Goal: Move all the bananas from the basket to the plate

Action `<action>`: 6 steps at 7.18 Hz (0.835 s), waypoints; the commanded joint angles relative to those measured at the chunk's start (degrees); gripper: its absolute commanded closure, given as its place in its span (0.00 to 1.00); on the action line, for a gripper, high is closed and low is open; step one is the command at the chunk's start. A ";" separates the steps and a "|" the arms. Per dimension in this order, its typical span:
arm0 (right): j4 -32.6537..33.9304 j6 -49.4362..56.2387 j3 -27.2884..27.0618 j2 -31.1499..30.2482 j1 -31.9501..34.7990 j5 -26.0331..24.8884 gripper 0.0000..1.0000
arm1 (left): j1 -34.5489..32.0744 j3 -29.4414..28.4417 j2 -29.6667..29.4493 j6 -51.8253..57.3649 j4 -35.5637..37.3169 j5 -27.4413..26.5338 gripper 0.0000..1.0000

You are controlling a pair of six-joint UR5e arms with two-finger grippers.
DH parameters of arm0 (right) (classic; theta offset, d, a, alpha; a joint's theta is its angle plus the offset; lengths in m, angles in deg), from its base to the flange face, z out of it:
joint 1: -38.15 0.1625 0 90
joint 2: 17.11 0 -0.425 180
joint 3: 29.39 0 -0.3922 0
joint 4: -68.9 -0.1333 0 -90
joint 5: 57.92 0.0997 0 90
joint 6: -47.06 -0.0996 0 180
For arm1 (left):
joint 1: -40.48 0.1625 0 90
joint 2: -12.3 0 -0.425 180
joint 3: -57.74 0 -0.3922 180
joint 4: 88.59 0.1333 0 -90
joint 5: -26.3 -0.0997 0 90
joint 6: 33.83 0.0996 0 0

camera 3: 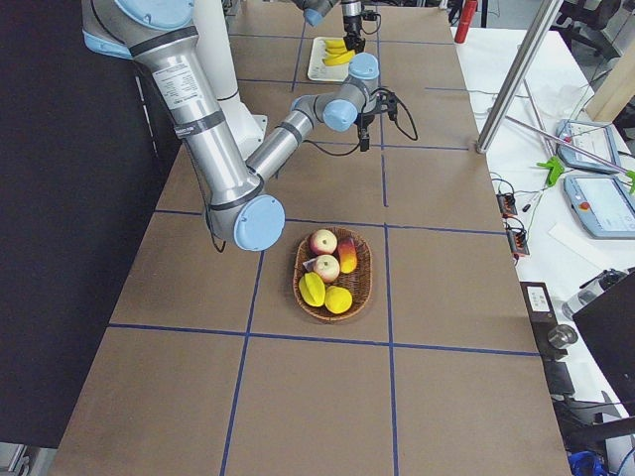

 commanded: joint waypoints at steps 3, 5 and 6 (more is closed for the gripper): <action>0.91 4.05 -0.10 -1.52 1.53 -0.30 0.00 | -3.03 -9.51 3.10 7.37 -1.87 -1.76 0.94; 0.91 3.96 -0.10 -1.61 1.53 -0.48 0.00 | -3.29 -10.31 3.88 12.17 -3.36 -1.96 0.20; 0.91 3.96 -0.36 -1.61 1.53 -0.48 0.00 | -3.46 -9.36 4.84 12.99 -3.45 -1.44 0.01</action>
